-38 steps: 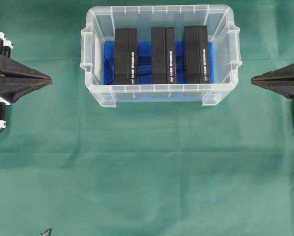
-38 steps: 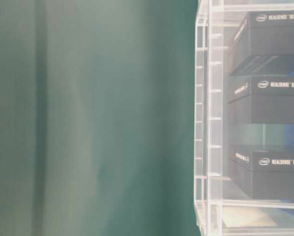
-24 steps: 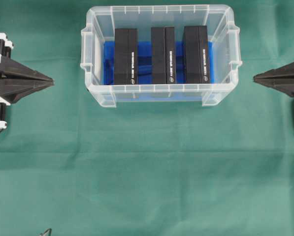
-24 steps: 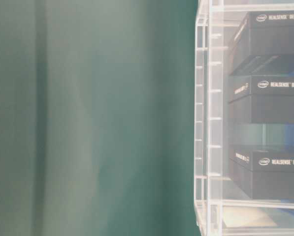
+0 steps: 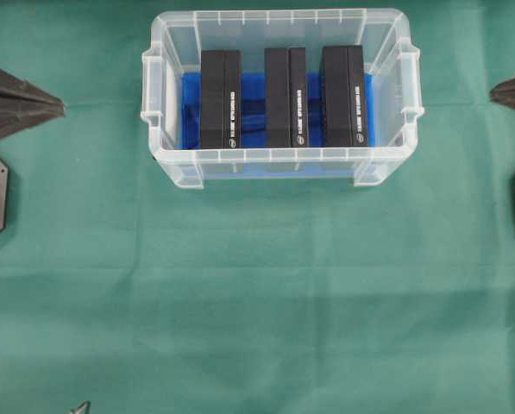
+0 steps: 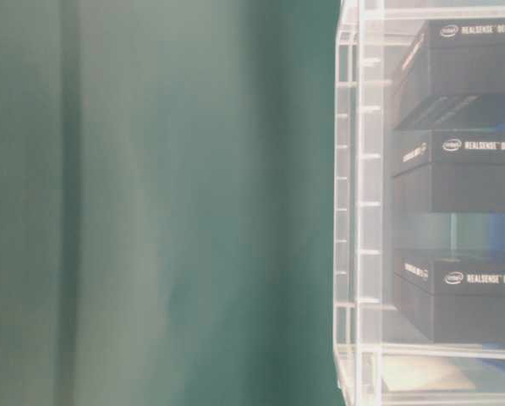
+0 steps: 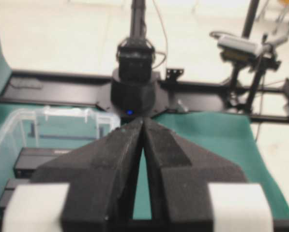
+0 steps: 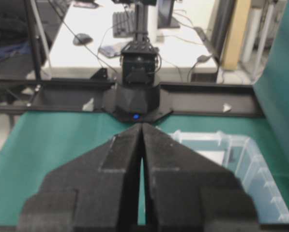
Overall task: Take the box out of the case with both arms.
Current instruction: 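Raise both grippers from the table sides toward the bin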
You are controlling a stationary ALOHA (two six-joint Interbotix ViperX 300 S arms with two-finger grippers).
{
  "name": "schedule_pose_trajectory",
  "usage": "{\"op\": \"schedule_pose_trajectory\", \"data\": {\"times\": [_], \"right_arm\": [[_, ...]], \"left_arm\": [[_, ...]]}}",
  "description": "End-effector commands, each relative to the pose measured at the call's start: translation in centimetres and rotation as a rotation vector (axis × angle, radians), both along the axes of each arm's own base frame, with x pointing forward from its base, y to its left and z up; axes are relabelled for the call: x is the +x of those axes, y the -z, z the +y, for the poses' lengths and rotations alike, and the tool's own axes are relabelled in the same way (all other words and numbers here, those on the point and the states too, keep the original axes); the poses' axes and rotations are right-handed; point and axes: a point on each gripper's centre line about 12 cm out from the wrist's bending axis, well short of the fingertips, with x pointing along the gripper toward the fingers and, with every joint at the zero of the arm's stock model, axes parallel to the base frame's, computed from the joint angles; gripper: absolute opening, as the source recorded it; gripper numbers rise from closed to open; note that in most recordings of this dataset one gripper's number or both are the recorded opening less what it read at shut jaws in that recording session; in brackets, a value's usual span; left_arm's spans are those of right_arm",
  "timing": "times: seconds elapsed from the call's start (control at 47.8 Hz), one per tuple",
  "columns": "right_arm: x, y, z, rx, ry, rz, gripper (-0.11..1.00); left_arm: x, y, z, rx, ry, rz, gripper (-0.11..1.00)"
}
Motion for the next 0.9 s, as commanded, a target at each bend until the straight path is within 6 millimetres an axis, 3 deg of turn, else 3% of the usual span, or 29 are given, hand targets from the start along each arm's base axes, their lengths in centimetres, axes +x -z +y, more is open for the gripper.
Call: {"op": "schedule_pose_trajectory", "data": {"times": [0.0,0.23,0.397,0.648,0.878], "right_arm": [[0.3,-1.6,0.0,0.029,-0.001,0.017,0.01],[0.9,-1.2,0.0,0.051,0.002,0.123,0.01],[0.6,0.2,0.0,0.105,0.015,0.303,0.01],[-1.0,3.4,0.0,0.212,0.084,0.762,0.01],[-4.4,6.5,0.1,0.231,0.161,1.224,0.01]], "left_arm": [[0.3,-2.2,0.0,0.004,0.0,0.024,0.02],[1.2,-1.9,0.0,-0.009,-0.003,0.141,0.02],[1.4,-1.3,0.0,-0.089,-0.018,0.281,0.02],[0.5,1.2,-0.1,-0.243,-0.091,0.674,0.02],[-1.6,3.1,-0.6,-0.287,-0.161,1.04,0.02]]}}
